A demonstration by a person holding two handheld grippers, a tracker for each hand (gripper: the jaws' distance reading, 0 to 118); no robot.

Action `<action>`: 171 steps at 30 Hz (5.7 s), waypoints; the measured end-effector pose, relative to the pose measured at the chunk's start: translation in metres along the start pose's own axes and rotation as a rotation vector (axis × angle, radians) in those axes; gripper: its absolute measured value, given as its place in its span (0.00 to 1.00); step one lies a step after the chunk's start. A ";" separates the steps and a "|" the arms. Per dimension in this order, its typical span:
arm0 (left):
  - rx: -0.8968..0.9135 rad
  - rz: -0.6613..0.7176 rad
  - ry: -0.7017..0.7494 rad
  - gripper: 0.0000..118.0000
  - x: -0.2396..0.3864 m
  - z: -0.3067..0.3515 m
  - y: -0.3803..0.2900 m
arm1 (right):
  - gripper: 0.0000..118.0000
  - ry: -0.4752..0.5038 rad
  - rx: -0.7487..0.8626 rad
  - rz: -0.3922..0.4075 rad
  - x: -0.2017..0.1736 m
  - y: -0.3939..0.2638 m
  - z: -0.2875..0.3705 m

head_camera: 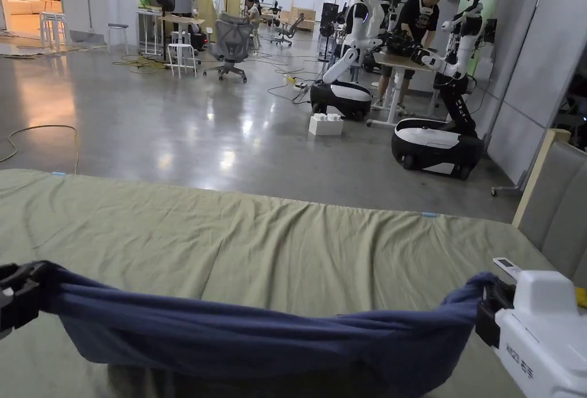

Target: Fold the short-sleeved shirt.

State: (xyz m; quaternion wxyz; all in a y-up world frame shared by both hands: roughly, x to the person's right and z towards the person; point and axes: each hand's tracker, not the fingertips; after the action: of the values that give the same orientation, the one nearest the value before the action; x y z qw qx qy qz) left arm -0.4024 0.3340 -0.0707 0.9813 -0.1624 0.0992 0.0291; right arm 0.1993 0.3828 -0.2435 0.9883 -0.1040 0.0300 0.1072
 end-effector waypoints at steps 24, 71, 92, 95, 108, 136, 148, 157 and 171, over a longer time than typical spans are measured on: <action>-0.514 0.117 0.066 0.03 -0.005 0.079 -0.199 | 0.05 0.065 -0.610 0.071 -0.034 -0.218 0.066; 0.187 -0.013 0.050 0.03 0.090 -0.013 -0.095 | 0.01 0.030 0.186 -0.100 -0.119 -0.077 0.002; -0.549 0.026 -0.031 0.57 0.000 -0.306 -0.080 | 0.01 0.089 -0.108 -0.053 -0.120 -0.141 -0.072; -0.601 0.112 -0.065 0.64 -0.002 -0.332 -0.088 | 0.01 0.071 -0.126 -0.046 -0.115 -0.149 -0.076; -0.662 -0.014 0.014 0.33 0.036 -0.330 -0.086 | 0.01 0.032 -0.257 -0.062 -0.094 -0.182 -0.085; -0.455 -0.094 -0.041 0.04 0.018 -0.246 -0.061 | 0.32 0.169 -0.752 -0.017 -0.071 -0.201 -0.300; -0.429 -0.073 -0.031 0.04 0.012 -0.234 -0.054 | 0.04 0.098 -0.616 0.025 -0.050 -0.172 -0.277; -0.307 -0.048 -0.042 0.04 0.020 -0.190 -0.012 | 0.04 0.044 -0.406 -0.016 -0.012 -0.089 -0.234; -0.052 -0.021 -0.025 0.04 0.012 -0.128 0.115 | 0.04 0.010 -0.074 -0.063 0.010 0.075 -0.166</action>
State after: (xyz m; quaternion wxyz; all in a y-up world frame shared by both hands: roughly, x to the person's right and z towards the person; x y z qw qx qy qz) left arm -0.4247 0.4015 -0.2276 0.9782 -0.1884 0.0846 0.0236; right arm 0.1870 0.4215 -0.4212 0.9865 -0.1420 0.0278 0.0765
